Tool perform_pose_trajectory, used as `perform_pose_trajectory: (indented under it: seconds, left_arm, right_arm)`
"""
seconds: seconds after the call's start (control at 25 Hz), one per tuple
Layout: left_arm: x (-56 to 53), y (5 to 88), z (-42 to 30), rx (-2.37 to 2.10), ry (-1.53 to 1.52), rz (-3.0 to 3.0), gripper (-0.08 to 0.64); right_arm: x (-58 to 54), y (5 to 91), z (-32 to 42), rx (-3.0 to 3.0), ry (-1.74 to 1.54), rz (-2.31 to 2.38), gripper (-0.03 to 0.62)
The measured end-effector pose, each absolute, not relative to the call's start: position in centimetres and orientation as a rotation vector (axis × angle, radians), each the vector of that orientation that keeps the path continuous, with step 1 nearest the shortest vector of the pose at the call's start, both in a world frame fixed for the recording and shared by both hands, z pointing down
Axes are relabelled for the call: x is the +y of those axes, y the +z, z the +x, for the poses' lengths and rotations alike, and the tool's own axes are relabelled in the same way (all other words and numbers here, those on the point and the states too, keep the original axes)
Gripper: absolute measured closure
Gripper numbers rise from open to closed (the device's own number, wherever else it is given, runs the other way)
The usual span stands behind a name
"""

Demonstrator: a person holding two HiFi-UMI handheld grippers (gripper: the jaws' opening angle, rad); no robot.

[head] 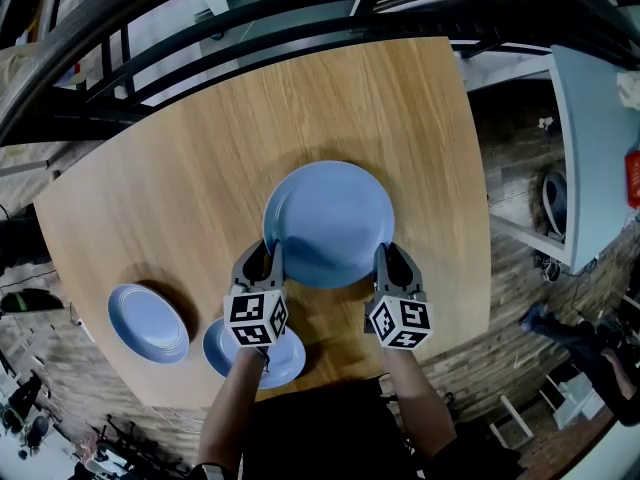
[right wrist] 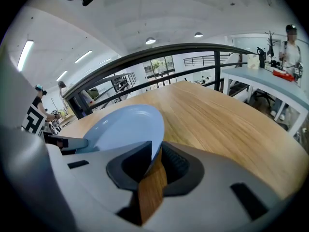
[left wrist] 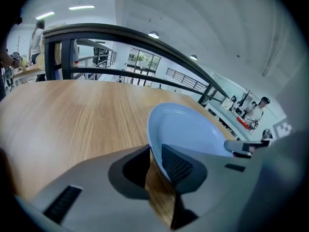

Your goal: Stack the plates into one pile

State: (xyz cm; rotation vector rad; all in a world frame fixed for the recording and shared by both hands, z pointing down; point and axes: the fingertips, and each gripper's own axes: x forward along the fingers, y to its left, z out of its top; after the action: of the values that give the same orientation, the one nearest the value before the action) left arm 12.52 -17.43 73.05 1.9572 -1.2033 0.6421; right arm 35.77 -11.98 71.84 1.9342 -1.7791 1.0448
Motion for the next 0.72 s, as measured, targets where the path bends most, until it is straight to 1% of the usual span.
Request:
perform_pose_trajectory:
  seconds: [0.36, 0.72]
  left_arm:
    - [-16.6, 72.3, 13.2, -1.178, 0.637, 1.978, 0.472]
    - [-15.7, 69.3, 12.4, -1.202, 0.603, 2.0, 0.474]
  right_arm:
    - [-11.5, 71.0, 36.4, -1.772, 1.033, 1.96, 0.522]
    - [-10.7, 68.0, 35.7, -1.811, 0.983, 1.958, 0.52]
